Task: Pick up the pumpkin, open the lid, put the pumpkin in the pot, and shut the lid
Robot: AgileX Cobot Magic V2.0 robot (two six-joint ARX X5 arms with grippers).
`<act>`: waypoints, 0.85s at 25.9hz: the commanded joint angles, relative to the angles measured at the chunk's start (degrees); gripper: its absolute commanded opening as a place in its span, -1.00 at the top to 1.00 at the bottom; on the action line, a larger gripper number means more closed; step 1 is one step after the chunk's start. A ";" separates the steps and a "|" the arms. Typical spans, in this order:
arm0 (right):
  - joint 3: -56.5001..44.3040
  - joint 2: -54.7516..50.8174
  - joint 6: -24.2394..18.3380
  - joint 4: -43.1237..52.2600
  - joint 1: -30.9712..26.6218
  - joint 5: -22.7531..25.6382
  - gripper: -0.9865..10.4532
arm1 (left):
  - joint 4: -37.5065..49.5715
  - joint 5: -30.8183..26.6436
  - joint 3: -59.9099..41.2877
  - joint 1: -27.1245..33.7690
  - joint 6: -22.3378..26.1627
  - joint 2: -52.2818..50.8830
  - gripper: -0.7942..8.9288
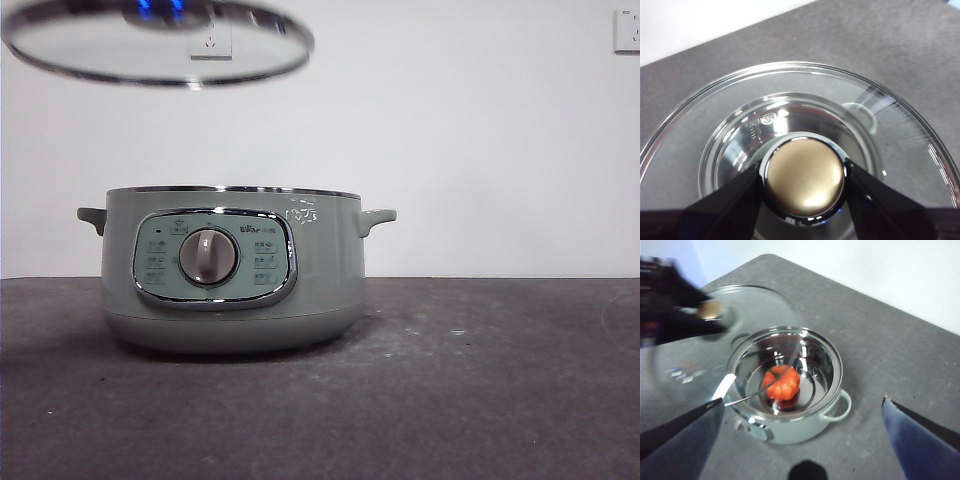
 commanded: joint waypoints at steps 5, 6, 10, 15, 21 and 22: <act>-0.13 -2.58 1.38 -3.32 0.15 -0.20 -0.11 | 7.82 0.48 0.17 -0.96 0.87 6.93 0.85; -0.13 -2.71 1.40 -3.72 0.15 -0.20 -0.11 | 8.74 0.50 0.17 -1.27 0.90 7.96 0.85; -0.13 -2.73 1.55 -4.81 0.15 -0.20 -0.11 | 12.11 0.20 0.17 -2.19 0.92 11.37 0.85; -0.13 -2.71 1.53 -5.20 0.15 -0.20 -0.11 | 13.86 0.20 0.17 -2.21 0.92 14.75 0.85; -0.13 -2.71 1.53 -5.27 0.13 -0.17 -0.11 | 14.14 0.02 0.15 -2.14 0.96 18.51 0.85; -0.13 -2.71 1.53 -5.27 0.13 -0.17 -0.11 | 14.36 -0.02 0.15 -2.14 1.29 18.64 0.85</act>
